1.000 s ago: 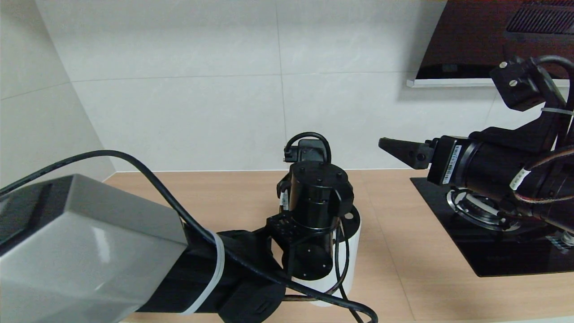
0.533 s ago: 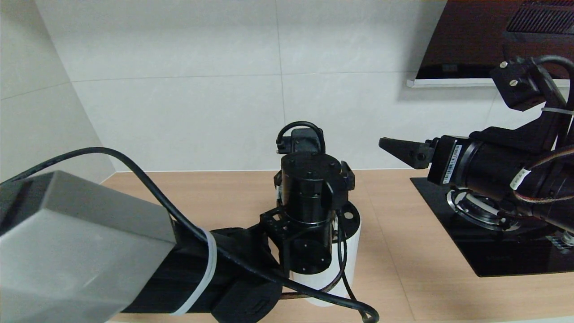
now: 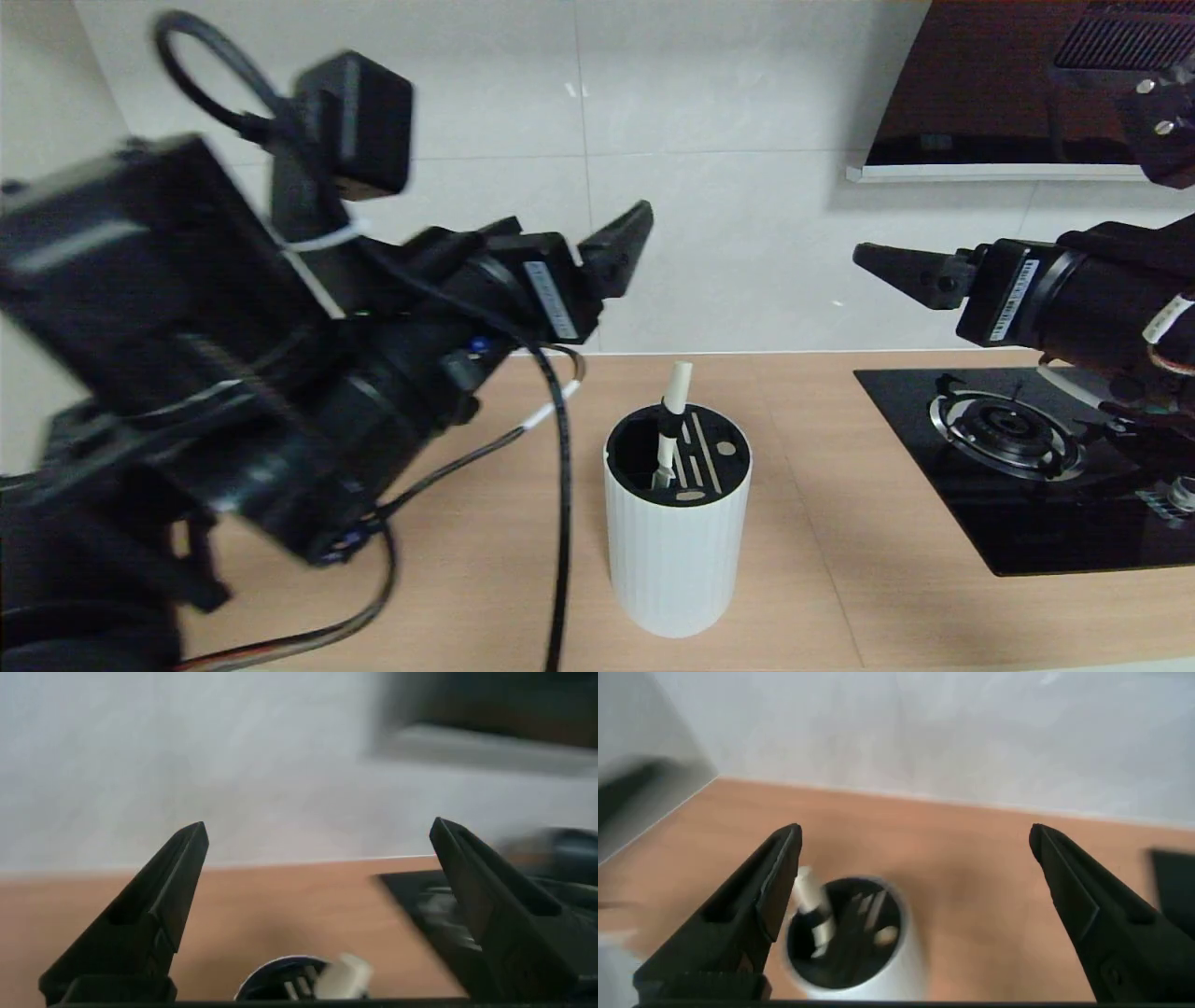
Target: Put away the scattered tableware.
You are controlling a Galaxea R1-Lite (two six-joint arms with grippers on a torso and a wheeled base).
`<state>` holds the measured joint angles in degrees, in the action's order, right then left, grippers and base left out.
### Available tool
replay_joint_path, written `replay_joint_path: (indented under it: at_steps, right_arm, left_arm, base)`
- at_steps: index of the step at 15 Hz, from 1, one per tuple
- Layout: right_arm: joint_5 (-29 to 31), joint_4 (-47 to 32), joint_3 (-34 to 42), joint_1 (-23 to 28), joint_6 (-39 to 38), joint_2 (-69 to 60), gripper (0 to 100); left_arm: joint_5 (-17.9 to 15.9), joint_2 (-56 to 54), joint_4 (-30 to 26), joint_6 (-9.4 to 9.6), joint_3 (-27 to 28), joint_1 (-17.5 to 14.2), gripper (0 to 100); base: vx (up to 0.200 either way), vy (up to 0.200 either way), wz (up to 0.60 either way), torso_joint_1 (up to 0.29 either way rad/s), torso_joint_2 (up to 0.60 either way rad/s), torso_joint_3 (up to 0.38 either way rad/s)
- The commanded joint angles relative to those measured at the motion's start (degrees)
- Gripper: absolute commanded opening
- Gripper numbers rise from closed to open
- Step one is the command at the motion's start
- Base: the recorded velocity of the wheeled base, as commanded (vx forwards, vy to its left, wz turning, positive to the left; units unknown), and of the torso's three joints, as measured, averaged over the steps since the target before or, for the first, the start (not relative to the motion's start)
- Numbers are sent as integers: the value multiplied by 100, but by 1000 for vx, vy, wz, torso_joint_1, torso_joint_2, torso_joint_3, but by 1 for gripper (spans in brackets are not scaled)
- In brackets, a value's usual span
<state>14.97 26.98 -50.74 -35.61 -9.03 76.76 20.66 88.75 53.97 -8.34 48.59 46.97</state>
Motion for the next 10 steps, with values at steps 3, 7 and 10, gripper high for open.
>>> replay_joint_path:
  at_steps: [3,7,10]
  right_arm:
    - [-12,-70,1242,599,323,-2034,100]
    - [-29,-334,2200,1302,622,-3923,100]
    - [-267,-1661,2305,1856,657,-5558,100]
  left_arm:
    - [-1012,-3232,-1828,8,-1194,-988,100]
    - [-1047,-5333,-4210,8,-1264,-1955,100]
    - [-1337,-7003,-5907,-1,-1273,-2913,100]
  base:
    - [0,0,0,0,0,0]
    - [0,0,0,0,0,0]
    - [0,0,0,0,0,0]
